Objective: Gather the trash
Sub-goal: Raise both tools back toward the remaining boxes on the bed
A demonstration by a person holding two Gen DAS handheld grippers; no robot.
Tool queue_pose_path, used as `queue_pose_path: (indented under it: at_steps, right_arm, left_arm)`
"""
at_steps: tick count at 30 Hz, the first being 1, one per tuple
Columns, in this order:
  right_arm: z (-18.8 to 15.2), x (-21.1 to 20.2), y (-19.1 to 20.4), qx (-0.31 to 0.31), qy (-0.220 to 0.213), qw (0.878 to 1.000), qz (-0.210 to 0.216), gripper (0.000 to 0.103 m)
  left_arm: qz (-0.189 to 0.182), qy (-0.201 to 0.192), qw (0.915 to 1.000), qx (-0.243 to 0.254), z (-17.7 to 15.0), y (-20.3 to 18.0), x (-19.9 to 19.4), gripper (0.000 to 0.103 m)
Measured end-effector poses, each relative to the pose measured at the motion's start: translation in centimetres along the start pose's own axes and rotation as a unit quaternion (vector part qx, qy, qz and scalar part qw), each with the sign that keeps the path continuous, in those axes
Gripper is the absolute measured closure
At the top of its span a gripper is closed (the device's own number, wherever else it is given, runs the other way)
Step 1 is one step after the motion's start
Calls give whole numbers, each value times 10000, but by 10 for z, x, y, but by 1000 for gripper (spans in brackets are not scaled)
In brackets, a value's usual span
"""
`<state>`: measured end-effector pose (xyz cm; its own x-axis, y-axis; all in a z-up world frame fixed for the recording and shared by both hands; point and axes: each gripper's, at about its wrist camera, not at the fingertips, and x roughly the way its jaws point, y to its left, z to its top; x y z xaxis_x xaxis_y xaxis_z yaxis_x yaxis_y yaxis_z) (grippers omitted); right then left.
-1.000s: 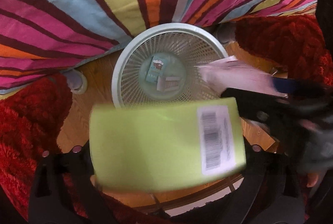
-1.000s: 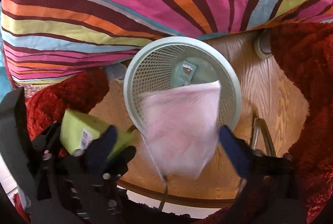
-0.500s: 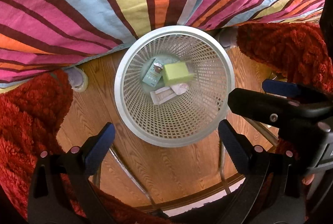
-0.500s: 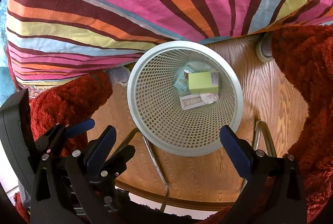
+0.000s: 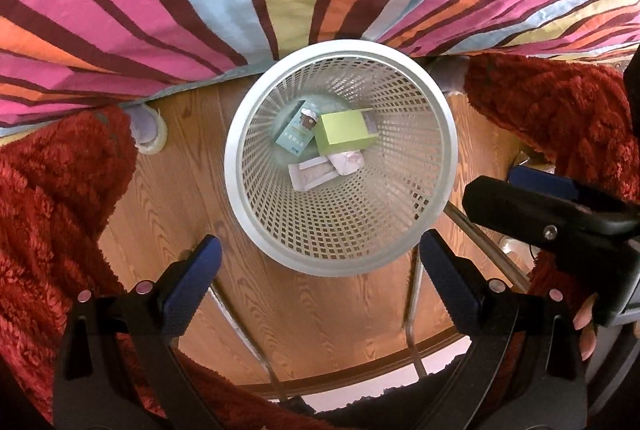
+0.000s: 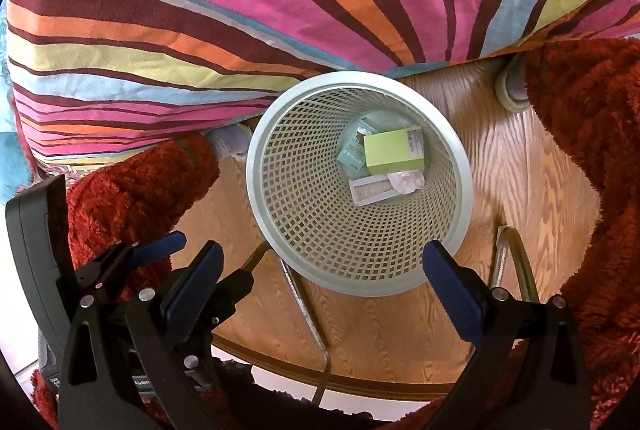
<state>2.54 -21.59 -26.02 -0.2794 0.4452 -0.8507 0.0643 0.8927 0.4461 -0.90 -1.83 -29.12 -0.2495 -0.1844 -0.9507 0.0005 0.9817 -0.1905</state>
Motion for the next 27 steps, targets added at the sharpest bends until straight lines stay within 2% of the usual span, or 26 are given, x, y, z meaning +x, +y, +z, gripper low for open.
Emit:
queue_pose_path:
  at_steps: [5, 9, 13, 16, 18, 22, 24, 27]
  right_arm:
    - [-3, -10, 5, -114, -231, 9997, -11, 8]
    - [-9, -41, 18, -422, -951, 9946, 34, 8]
    - [-18, -87, 29, -768, -1999, 9766, 175, 8]
    - [-25, -126, 36, -1015, -2903, 9515, 113, 8]
    - [-25, -146, 40, -1160, -3141, 9422, 125, 8]
    - [-22, -183, 46, -1254, -3625, 9235, 63, 8]
    - [-21, -199, 51, -1363, -3870, 9120, -14, 8]
    - [-20, -213, 54, -1527, -4098, 8992, -92, 8]
  left_arm:
    - [73, -244, 9997, -2, -2, -1, -11, 7]
    - [122, -772, 9969, 4, -8, 0, -35, 7]
    - [169, -1581, 9873, 12, -16, -1, -80, 7]
    - [195, -2169, 9760, -18, -21, -1, -116, 7]
    - [256, -2546, 9667, -102, -22, -1, -141, 7]
    - [288, -3061, 9512, -248, -17, -4, -180, 7]
    - [332, -3200, 9465, -243, -12, -8, -192, 7]
    - [192, -3398, 9400, -251, -4, -11, -207, 7]
